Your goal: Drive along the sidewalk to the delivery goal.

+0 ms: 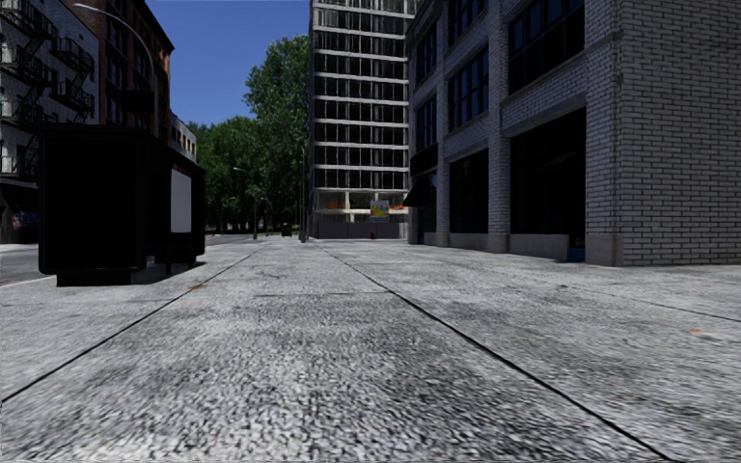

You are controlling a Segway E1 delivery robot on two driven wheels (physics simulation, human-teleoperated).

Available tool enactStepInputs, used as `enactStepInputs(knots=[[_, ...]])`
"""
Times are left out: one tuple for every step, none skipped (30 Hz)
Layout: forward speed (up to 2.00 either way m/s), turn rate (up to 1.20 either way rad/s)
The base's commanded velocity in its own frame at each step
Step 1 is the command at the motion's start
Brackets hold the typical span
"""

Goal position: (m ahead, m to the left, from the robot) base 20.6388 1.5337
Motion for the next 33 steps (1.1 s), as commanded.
enactStepInputs(knots=[[2.00,0.00],[2.00,0.00],[2.00,0.00],[2.00,0.00],[2.00,0.00],[2.00,0.00],[2.00,0.00],[2.00,0.00],[2.00,0.00],[2.00,0.00],[2.00,0.00],[2.00,0.00],[2.00,0.00],[2.00,0.00],[2.00,0.00],[2.00,0.00],[2.00,0.00],[2.00,0.00],[2.00,0.00],[2.00,0.00],[2.00,0.00],[2.00,0.05],[2.00,0.05],[2.00,0.09],[2.00,0.13],[2.00,0.19],[2.00,0.21],[2.00,0.21],[2.00,0.22],[2.00,0.22],[2.00,0.22],[2.00,0.22],[2.00,0.22]])
